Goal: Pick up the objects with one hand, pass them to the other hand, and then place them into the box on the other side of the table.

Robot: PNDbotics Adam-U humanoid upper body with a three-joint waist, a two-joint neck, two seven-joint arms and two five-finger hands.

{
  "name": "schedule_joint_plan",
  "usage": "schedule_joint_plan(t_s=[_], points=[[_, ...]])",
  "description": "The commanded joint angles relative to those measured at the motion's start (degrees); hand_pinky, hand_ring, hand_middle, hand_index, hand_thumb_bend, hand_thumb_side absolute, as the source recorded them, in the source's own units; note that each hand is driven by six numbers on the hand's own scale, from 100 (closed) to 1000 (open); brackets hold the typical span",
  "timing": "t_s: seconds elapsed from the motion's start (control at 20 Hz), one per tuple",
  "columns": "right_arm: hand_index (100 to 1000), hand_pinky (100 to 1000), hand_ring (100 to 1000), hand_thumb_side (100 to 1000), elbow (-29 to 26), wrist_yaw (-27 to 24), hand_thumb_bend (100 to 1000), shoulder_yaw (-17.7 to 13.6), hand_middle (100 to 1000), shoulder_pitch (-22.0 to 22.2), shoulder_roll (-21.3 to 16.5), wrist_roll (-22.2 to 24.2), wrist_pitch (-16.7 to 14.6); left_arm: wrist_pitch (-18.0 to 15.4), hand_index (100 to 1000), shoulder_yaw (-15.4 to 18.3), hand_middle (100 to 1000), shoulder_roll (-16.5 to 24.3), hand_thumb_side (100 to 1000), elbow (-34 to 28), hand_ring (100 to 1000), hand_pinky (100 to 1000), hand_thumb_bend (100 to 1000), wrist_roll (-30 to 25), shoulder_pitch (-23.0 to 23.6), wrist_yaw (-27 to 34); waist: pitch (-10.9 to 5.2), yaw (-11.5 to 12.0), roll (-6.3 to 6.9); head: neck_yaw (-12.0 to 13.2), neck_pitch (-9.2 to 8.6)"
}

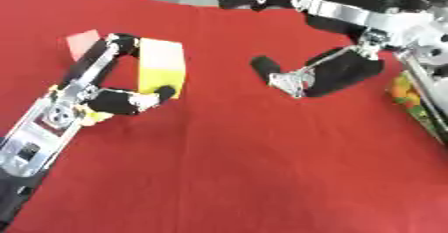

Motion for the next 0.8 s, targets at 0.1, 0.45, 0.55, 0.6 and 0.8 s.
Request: schedule_joint_plan(t_s=[0.1,0.45,0.55,0.6,0.8], points=[[951,926,1000,229,1.85,2.77,100,0.46,956,-2.01,1.6,-0.01,-0.72,-1.11,545,-0.16,461,-0.43,364,-0.47,531,682,100,1.03,-0.51,-1.8,-1.75,-0.2,0.01,-0.25,0.54],[953,926,1000,262,6.05,7.34,100,1.68,959,-3.85,5.26,0.03,-1.22,-1.96,546,-0.78,462,-1.51,356,-0.49,532,676,100,1.06,-0.84,-2.7,-1.88,-0.08,-0.09,-0.49,0.71],[953,926,1000,265,7.33,8.61,100,1.96,959,-4.18,6.05,-0.14,-1.66,-2.01,546,-0.9,462,-1.71,356,-0.38,532,674,100,0.93,-0.99,-2.79,-1.89,-0.03,-0.1,-0.57,0.74],[953,926,1000,265,7.74,8.99,100,2.03,959,-4.25,6.25,-0.27,-1.92,-2.04,546,-0.92,462,-1.76,356,-0.34,532,674,100,0.91,-1.02,-2.84,-1.9,-0.02,-0.1,-0.59,0.74],[953,926,1000,265,8.48,9.58,100,2.15,959,-4.32,6.51,-0.63,-2.54,-2.1,546,-0.94,462,-1.81,356,-0.26,532,674,100,0.9,-1.05,-2.9,-1.9,-0.02,-0.1,-0.6,0.74]])
